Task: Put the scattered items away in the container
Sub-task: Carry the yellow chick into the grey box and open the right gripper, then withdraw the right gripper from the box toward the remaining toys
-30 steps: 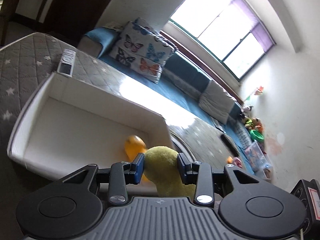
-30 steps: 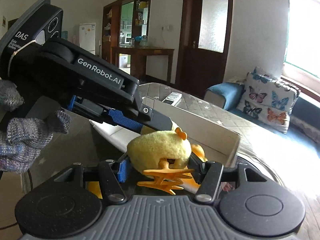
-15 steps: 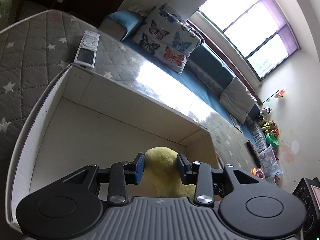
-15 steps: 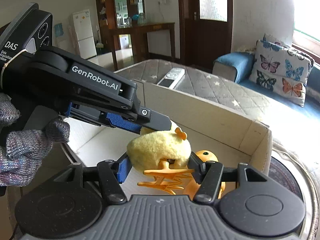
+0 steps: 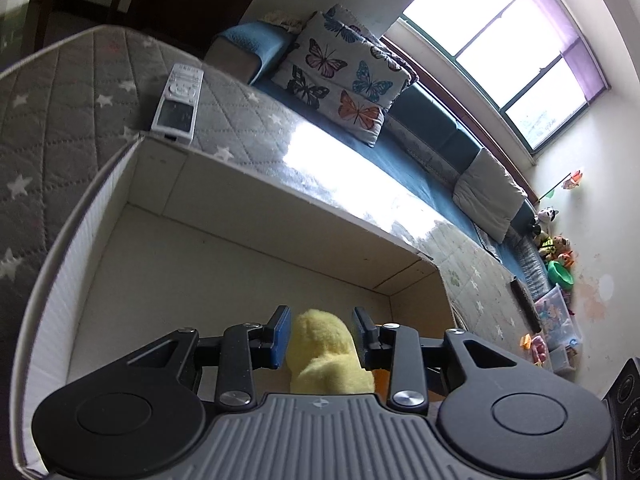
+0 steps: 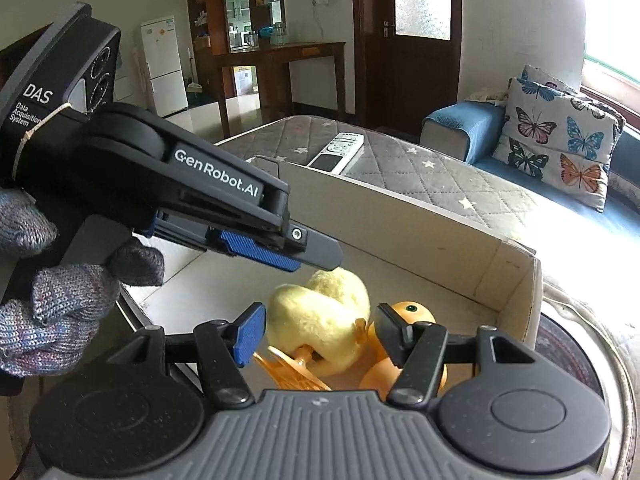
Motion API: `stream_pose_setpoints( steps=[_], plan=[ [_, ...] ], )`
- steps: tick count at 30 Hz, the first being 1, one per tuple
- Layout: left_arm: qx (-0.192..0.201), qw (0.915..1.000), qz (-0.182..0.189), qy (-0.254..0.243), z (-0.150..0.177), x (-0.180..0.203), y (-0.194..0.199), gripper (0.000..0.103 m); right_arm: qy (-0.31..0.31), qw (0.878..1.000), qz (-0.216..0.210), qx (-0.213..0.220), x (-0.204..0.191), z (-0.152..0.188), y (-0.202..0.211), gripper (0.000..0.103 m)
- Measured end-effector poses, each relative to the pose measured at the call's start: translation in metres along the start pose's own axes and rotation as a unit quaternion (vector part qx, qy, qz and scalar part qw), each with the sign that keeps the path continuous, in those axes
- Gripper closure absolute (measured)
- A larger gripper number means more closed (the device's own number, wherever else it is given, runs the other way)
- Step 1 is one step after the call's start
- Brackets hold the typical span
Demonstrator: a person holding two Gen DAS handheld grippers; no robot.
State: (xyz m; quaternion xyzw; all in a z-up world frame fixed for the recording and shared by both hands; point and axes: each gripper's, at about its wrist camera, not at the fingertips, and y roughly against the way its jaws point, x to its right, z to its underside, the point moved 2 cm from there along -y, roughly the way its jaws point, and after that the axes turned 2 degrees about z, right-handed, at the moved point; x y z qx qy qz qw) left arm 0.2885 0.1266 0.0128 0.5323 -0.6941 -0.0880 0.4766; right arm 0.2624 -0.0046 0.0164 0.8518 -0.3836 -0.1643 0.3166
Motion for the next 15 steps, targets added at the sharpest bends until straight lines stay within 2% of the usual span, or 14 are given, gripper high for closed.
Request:
stream_pose_setpoints(
  steps=[6, 9, 15],
  plan=[
    [0.011, 0.9997, -0.012, -0.020, 0.004, 0.014, 0.014, 0.068, 0.001, 1.000, 0.005, 0.010, -0.002, -0.001, 0.014, 0.041],
    [0.017, 0.9992, -0.013, -0.033, 0.008, 0.023, 0.023, 0.068, 0.002, 1.000, 0.011, 0.016, -0.004, 0.002, 0.024, 0.032],
    [0.027, 0.9980, -0.016, -0.055, 0.023, 0.041, 0.040, 0.068, 0.000, 0.999, 0.019, 0.026, -0.008, 0.011, 0.045, 0.032]
  ],
)
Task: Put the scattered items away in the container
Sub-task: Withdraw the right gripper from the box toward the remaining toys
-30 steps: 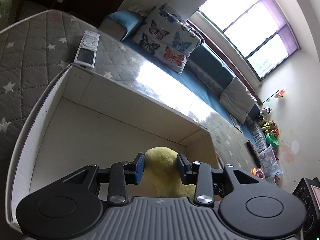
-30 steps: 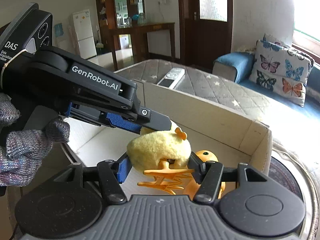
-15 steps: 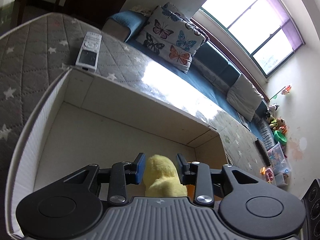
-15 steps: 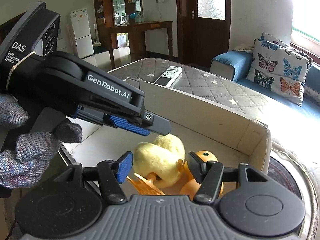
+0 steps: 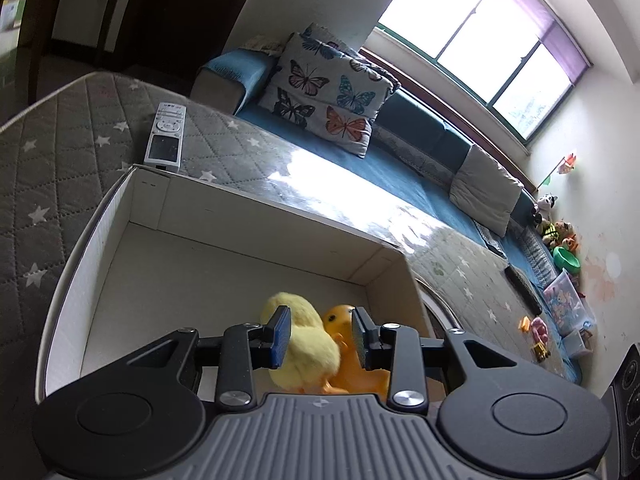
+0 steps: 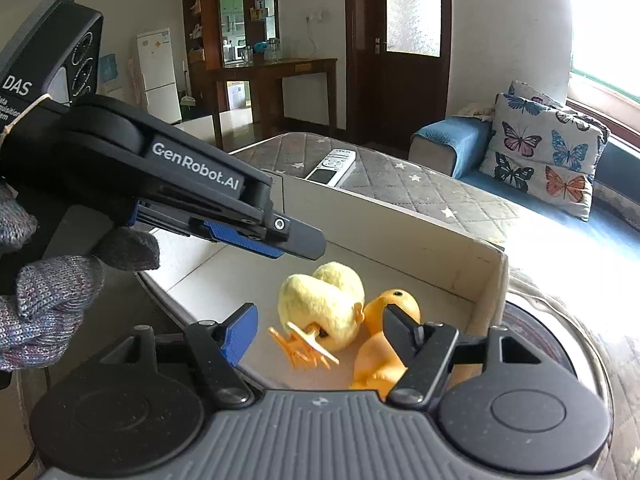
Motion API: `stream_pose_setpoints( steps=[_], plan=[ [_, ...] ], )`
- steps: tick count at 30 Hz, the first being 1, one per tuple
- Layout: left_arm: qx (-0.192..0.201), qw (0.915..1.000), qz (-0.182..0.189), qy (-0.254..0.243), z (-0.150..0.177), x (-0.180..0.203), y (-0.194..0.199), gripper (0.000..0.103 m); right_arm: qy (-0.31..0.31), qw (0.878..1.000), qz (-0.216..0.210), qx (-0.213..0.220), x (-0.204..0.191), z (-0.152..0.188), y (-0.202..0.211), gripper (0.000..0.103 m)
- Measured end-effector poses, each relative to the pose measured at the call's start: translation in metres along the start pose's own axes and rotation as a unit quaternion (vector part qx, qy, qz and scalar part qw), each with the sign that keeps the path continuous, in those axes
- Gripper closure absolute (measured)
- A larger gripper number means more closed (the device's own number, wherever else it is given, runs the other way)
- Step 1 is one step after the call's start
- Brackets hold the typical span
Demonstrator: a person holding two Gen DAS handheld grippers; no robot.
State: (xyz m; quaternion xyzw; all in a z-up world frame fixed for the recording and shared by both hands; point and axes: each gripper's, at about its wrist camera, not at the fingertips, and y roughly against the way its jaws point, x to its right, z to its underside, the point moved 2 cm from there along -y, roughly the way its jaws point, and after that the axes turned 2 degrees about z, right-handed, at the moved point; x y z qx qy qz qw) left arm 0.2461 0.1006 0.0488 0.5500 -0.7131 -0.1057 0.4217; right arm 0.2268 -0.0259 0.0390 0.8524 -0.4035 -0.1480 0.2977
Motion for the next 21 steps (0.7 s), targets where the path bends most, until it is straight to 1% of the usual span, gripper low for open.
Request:
stream_pose_setpoints(
  steps=[8, 10, 21],
  plan=[
    [0.007, 0.9996, -0.005, -0.027, 0.024, 0.024, 0.022, 0.067, -0.003, 1.000, 0.011, 0.015, 0.000, 0.014, 0.032, 0.031],
    [0.007, 0.9993, -0.005, -0.036, 0.032, 0.031, 0.027, 0.068, -0.006, 1.000, 0.014, 0.017, 0.000, 0.019, 0.040, 0.027],
    [0.002, 0.9979, 0.003, -0.065, 0.084, 0.064, 0.049, 0.068, -0.019, 0.999, 0.045, 0.025, -0.001, 0.062, 0.086, 0.025]
  ],
)
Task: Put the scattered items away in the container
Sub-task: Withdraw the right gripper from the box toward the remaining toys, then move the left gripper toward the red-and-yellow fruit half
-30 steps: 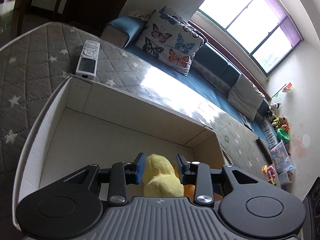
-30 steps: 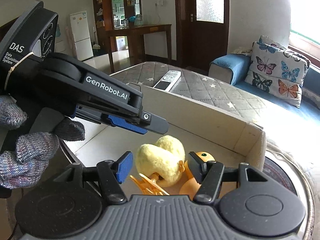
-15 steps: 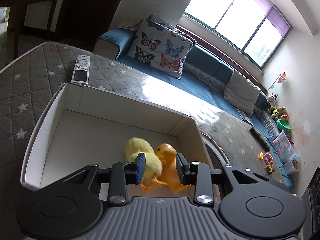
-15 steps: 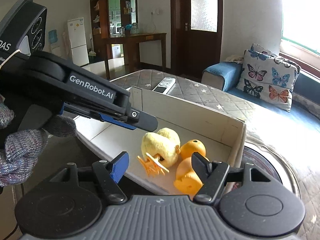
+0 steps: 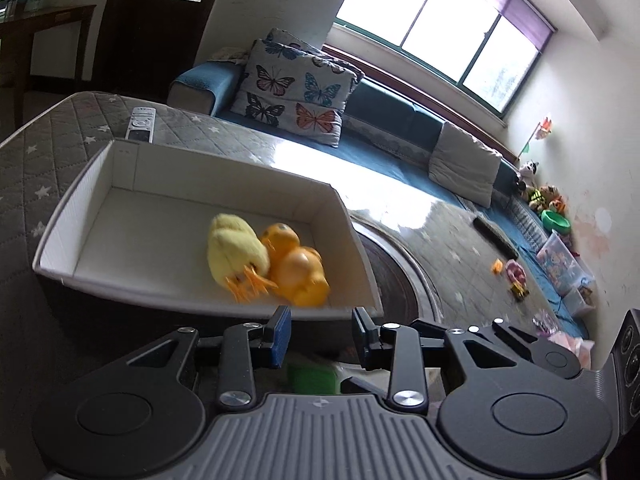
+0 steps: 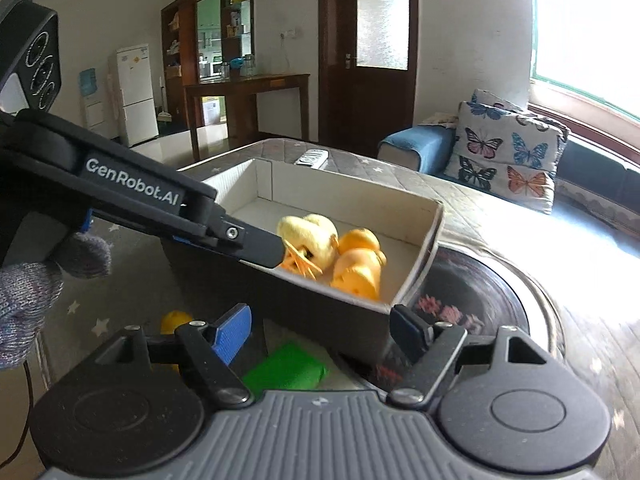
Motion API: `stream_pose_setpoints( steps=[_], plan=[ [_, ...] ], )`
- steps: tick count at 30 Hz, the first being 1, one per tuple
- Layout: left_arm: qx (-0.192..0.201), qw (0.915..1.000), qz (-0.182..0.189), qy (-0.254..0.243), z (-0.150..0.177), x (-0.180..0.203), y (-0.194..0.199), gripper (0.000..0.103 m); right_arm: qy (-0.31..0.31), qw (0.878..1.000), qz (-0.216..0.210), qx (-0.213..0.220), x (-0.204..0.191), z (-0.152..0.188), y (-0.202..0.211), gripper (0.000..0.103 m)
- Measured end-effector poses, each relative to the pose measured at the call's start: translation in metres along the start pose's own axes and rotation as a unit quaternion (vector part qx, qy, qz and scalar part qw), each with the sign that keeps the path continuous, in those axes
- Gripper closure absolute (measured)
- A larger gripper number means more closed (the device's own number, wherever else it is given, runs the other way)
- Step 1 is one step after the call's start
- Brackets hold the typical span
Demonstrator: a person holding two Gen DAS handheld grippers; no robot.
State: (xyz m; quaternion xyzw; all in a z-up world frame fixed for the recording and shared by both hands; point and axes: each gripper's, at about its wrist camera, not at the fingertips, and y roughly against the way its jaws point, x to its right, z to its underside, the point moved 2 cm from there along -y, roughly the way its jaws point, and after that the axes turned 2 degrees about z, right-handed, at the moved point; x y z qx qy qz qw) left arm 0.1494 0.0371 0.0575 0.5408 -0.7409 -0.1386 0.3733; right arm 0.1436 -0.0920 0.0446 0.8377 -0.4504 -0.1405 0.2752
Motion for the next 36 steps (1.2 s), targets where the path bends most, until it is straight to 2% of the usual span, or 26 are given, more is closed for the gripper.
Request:
stream_pose_setpoints(
  steps=[4, 19, 32, 36],
  plan=[
    [-0.006, 0.9999, -0.003, -0.012, 0.018, 0.010, 0.004, 0.068, -0.003, 1.000, 0.013, 0.004, 0.001, 0.015, 0.017, 0.021],
    [-0.045, 0.9982, -0.022, -0.032, 0.077, 0.031, 0.009, 0.068, -0.027, 0.999, 0.042, 0.013, -0.007, 0.066, 0.066, 0.019],
    [-0.061, 0.9954, -0.048, -0.056, 0.104, 0.046, 0.007, 0.068, -0.052, 0.997, 0.052, 0.004, -0.014, 0.103, 0.074, 0.018],
    [-0.055, 0.9945, -0.056, -0.070, 0.109, 0.050, 0.009, 0.068, -0.056, 0.997, 0.054, 0.002, -0.017, 0.109, 0.076, 0.018]
  ],
)
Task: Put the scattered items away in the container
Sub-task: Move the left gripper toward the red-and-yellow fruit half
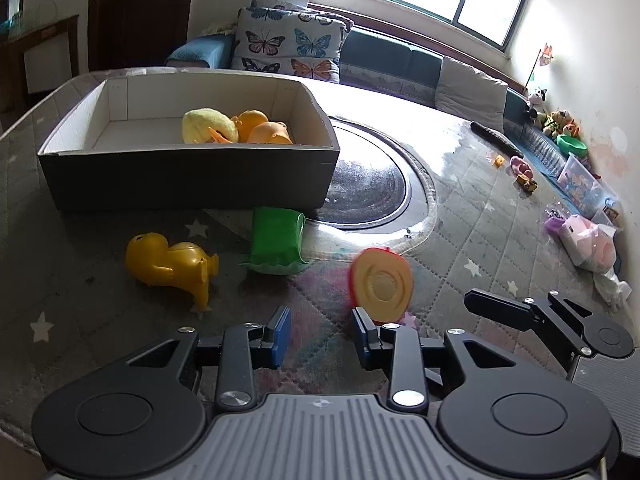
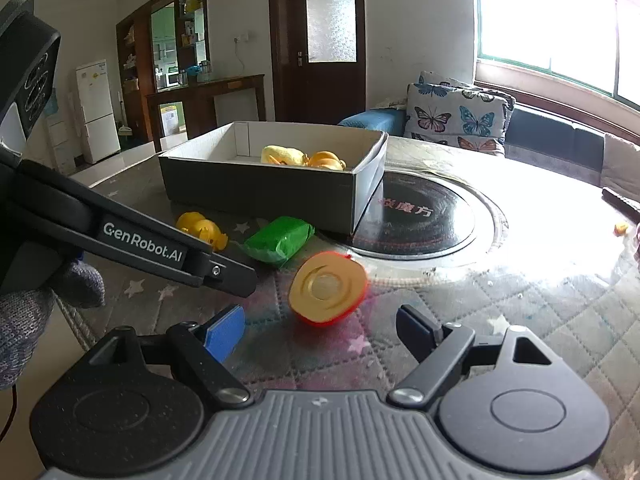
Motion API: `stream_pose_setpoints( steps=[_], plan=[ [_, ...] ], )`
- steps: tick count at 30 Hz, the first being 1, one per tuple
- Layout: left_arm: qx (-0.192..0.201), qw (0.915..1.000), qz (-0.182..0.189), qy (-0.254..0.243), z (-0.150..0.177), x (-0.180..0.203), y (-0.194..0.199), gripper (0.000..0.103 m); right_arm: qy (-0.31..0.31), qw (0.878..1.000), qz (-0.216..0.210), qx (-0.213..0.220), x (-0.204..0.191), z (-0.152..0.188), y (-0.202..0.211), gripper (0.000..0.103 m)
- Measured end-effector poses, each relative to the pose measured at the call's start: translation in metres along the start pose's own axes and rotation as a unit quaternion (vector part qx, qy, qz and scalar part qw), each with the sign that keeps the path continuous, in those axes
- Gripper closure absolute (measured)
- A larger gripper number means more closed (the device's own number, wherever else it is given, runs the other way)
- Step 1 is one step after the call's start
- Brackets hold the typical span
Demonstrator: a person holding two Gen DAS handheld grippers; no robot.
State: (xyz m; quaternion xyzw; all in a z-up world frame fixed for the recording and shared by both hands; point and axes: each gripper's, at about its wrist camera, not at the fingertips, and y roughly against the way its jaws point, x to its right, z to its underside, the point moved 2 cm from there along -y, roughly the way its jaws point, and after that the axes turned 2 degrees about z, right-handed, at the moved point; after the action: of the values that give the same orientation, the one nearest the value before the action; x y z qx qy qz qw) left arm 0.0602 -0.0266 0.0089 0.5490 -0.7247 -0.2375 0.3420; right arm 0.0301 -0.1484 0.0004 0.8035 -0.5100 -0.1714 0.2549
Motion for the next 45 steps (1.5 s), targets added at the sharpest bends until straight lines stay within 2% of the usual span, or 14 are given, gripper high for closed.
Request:
stream_pose_setpoints(
  steps=[10, 25, 29, 32, 45],
  plan=[
    [0.006, 0.9996, -0.024, -0.013, 0.012, 0.005, 0.000, 0.068, -0.012, 1.000, 0.011, -0.002, -0.001, 0.011, 0.005, 0.017],
    [-0.004, 0.9989, -0.037, -0.030, 0.023, 0.009, 0.002, 0.068, -0.002, 1.000, 0.010, -0.004, -0.011, 0.017, 0.009, 0.015],
    [-0.006, 0.9988, -0.038, -0.030, 0.026, 0.008, 0.001, 0.068, -0.002, 1.000, 0.010, -0.005, -0.012, 0.018, 0.009, 0.014],
    [-0.005, 0.9989, -0.038, -0.027, 0.026, 0.007, 0.001, 0.068, 0.000, 1.000, 0.010, -0.005, -0.012, 0.018, 0.010, 0.007],
    [-0.004, 0.9990, -0.043, -0.014, 0.022, 0.000, -0.002, 0.068, -0.007, 1.000, 0.015, -0.012, -0.011, 0.020, 0.003, 0.006]
  ],
)
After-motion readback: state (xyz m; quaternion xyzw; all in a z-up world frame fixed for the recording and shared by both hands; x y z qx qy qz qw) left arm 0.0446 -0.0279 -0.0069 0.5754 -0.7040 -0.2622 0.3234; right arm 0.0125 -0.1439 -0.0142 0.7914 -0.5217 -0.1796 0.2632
